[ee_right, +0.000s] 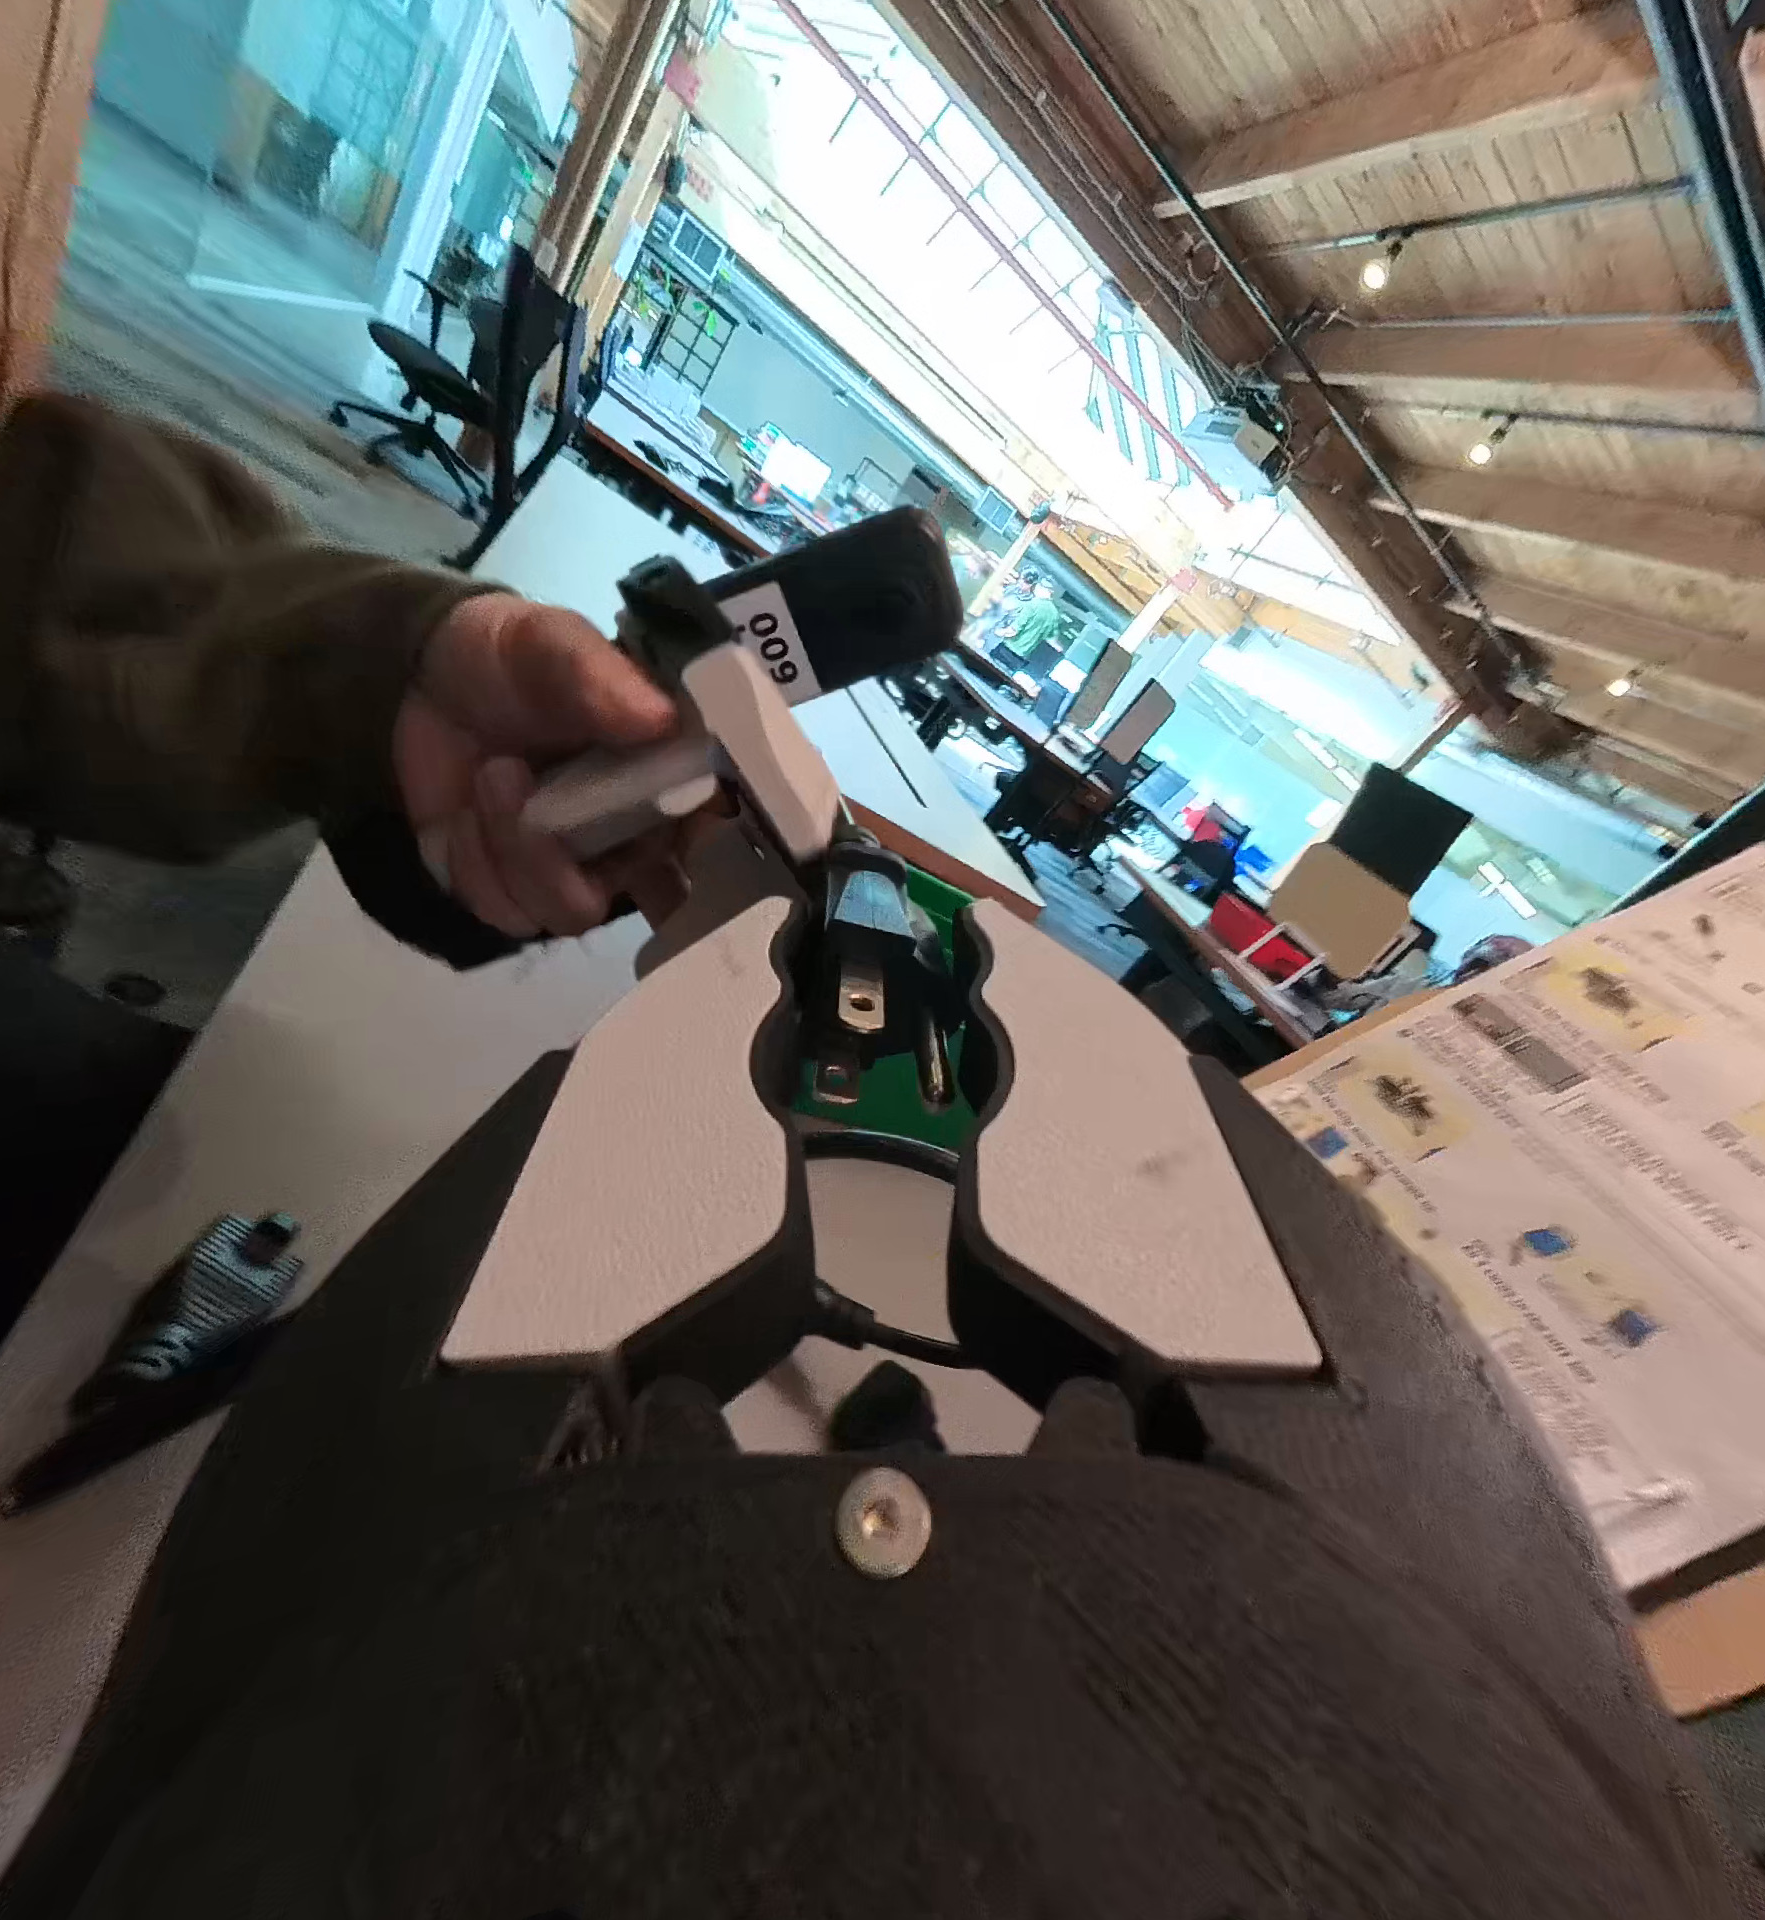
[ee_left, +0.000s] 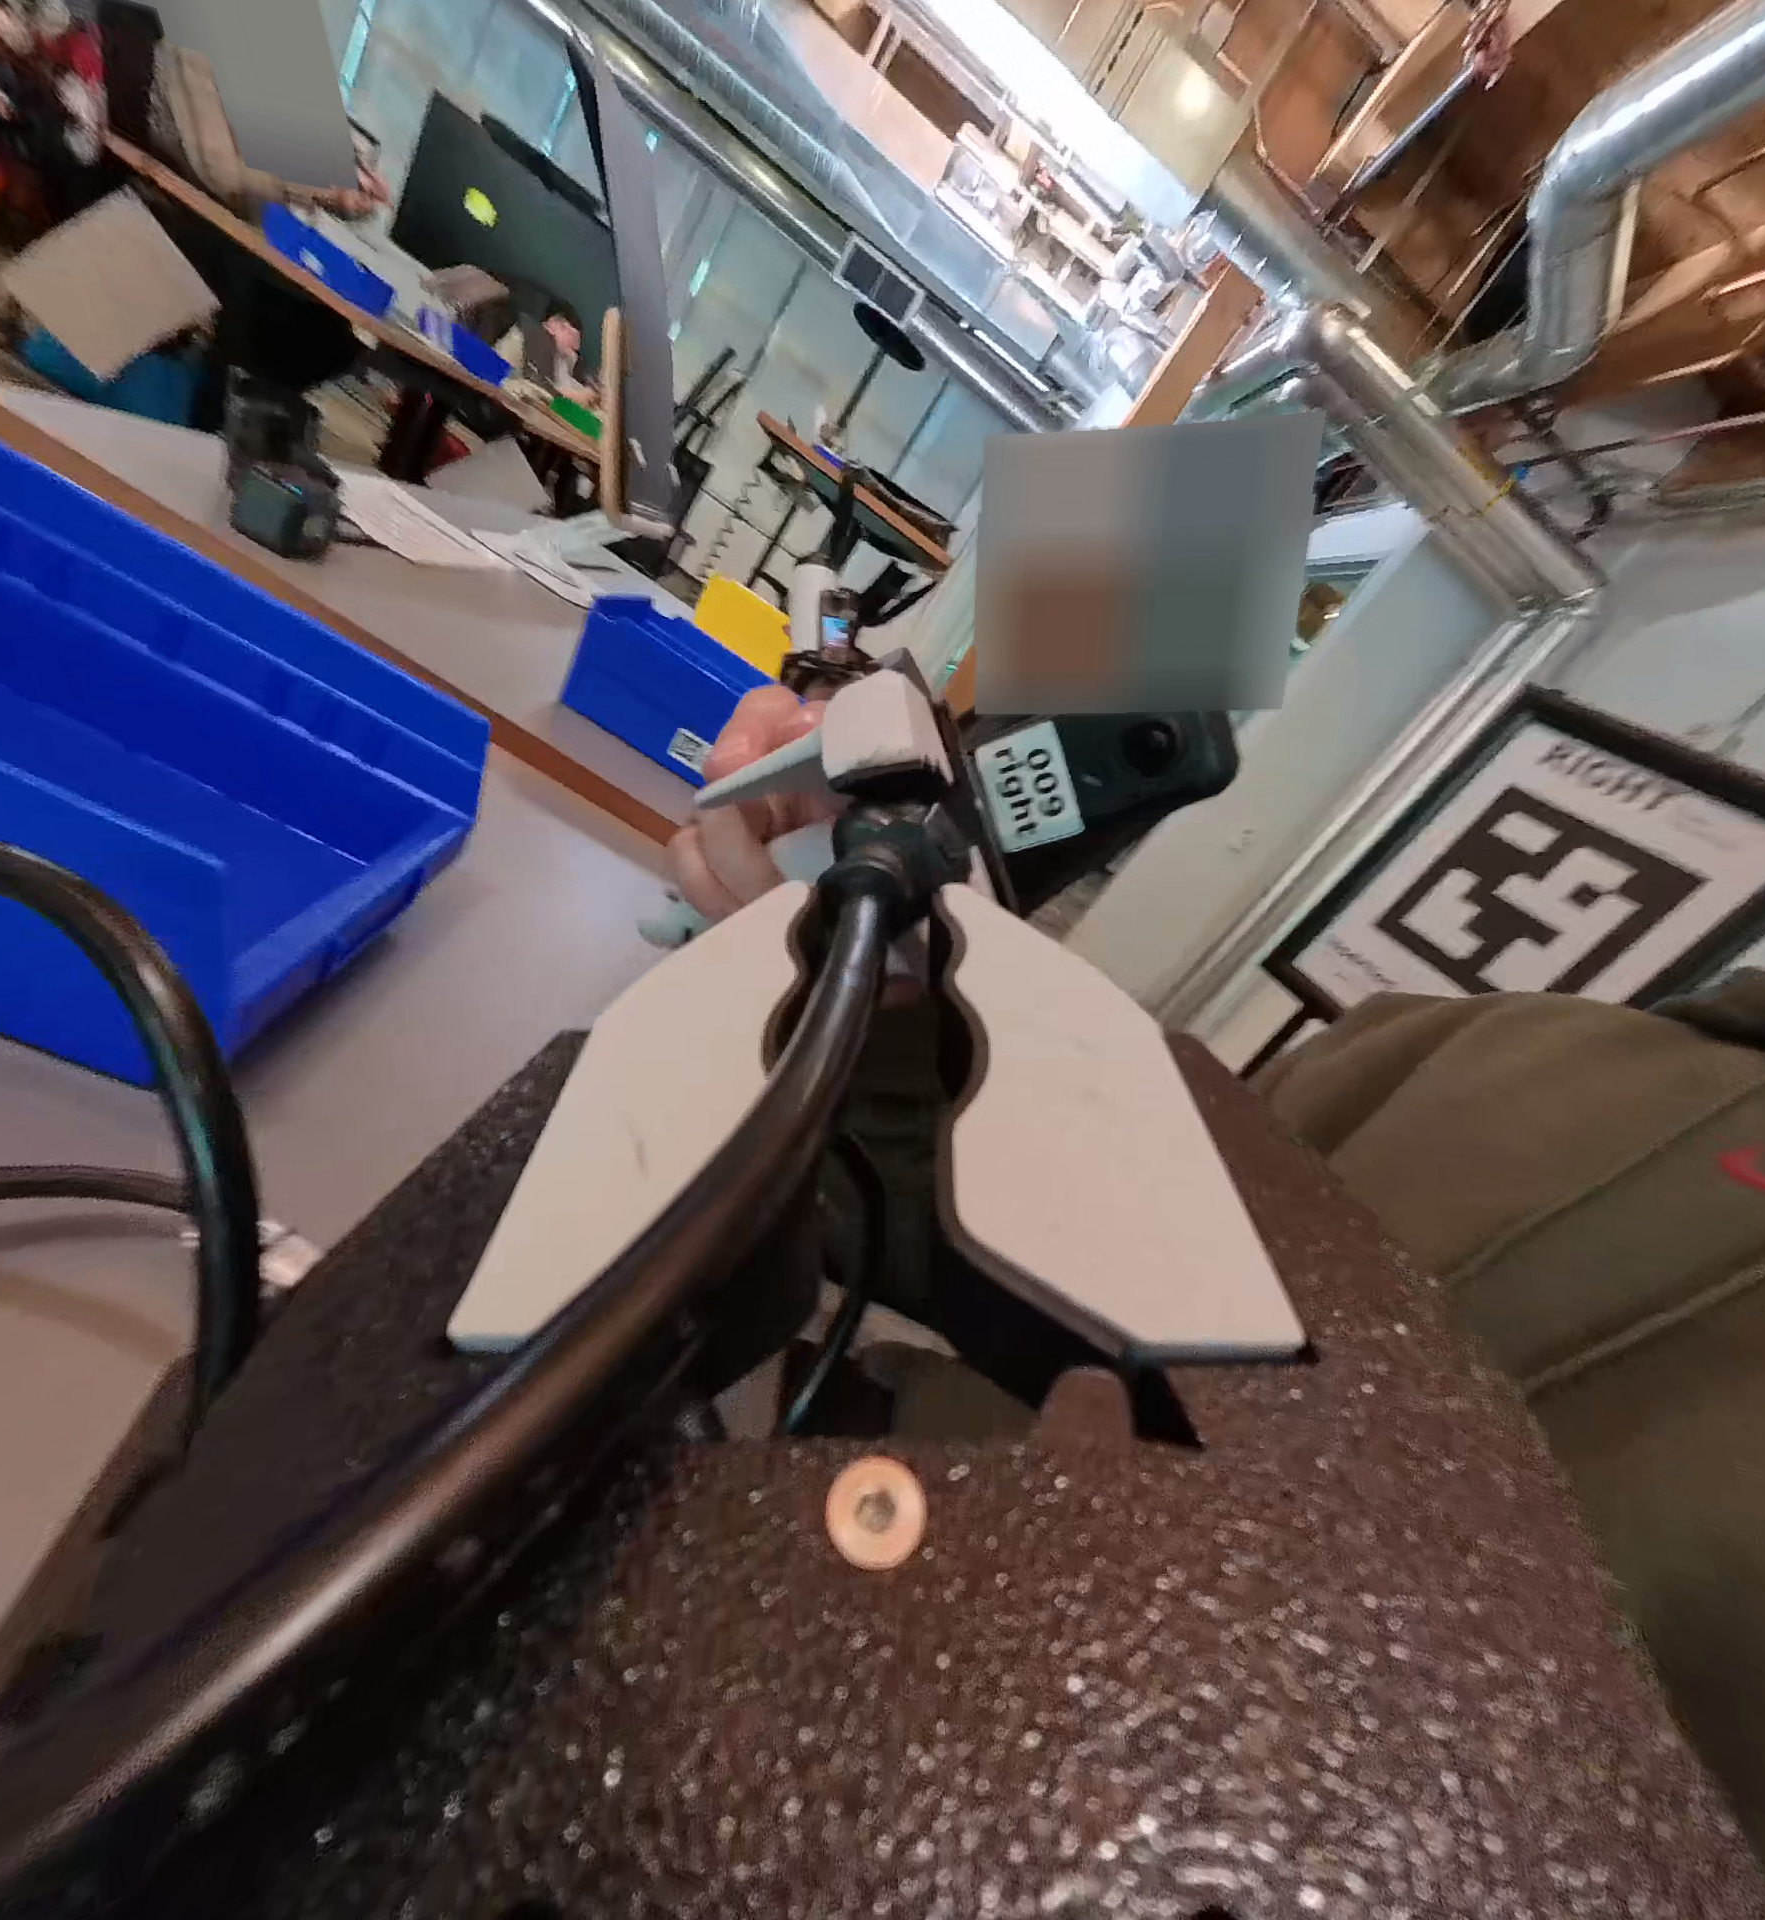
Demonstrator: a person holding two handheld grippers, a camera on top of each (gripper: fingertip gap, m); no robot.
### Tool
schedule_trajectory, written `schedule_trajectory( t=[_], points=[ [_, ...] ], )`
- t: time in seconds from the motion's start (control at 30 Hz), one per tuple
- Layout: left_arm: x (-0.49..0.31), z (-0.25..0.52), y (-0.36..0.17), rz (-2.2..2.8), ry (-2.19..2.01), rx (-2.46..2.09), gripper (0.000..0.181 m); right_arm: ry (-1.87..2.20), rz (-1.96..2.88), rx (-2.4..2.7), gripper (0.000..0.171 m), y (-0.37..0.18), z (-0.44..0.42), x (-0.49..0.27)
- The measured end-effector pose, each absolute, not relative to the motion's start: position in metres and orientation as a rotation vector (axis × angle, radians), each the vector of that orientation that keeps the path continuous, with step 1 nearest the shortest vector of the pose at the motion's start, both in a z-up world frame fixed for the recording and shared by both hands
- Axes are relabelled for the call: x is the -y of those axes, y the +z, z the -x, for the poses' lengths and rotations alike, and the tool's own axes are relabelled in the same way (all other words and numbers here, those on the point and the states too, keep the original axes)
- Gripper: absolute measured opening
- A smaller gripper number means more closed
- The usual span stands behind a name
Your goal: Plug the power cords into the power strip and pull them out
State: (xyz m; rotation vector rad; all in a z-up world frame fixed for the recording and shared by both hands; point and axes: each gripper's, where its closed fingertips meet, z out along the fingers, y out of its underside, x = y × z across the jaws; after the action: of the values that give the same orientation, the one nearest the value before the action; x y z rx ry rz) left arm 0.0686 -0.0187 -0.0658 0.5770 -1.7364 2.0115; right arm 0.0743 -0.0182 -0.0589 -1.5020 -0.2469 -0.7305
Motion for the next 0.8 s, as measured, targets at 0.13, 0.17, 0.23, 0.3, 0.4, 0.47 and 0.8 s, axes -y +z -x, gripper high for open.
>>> schedule_trajectory(
  t=[0.13,0.17,0.23,0.3,0.4,0.47,0.8],
  points=[
    [0.019,-0.070,-0.063,-0.649,1.917,1.660,0.029,-0.939,1.543,0.361,0.026,-0.064,-0.076,0.019],
    [0.020,-0.073,-0.065,-0.677,1.904,1.664,0.031,-0.980,1.556,0.383,0.026,-0.065,-0.076,0.018],
    [0.019,-0.072,-0.068,-0.678,1.869,1.672,0.022,-1.032,1.589,0.424,0.025,-0.068,-0.074,0.016],
    [0.018,-0.070,-0.071,-0.673,1.837,1.700,0.018,-1.068,1.623,0.458,0.025,-0.073,-0.074,0.014],
    [0.013,-0.071,-0.073,-0.613,1.870,1.863,0.015,-1.018,1.605,0.426,0.025,-0.074,-0.075,0.009],
    [0.009,-0.071,-0.066,-0.538,1.917,1.996,0.015,-0.917,1.585,0.335,0.034,-0.072,-0.078,0.007],
    [-0.008,-0.062,-0.046,0.203,1.929,2.753,0.015,-0.087,1.422,-0.023,0.054,-0.055,-0.066,0.009]
  ],
)
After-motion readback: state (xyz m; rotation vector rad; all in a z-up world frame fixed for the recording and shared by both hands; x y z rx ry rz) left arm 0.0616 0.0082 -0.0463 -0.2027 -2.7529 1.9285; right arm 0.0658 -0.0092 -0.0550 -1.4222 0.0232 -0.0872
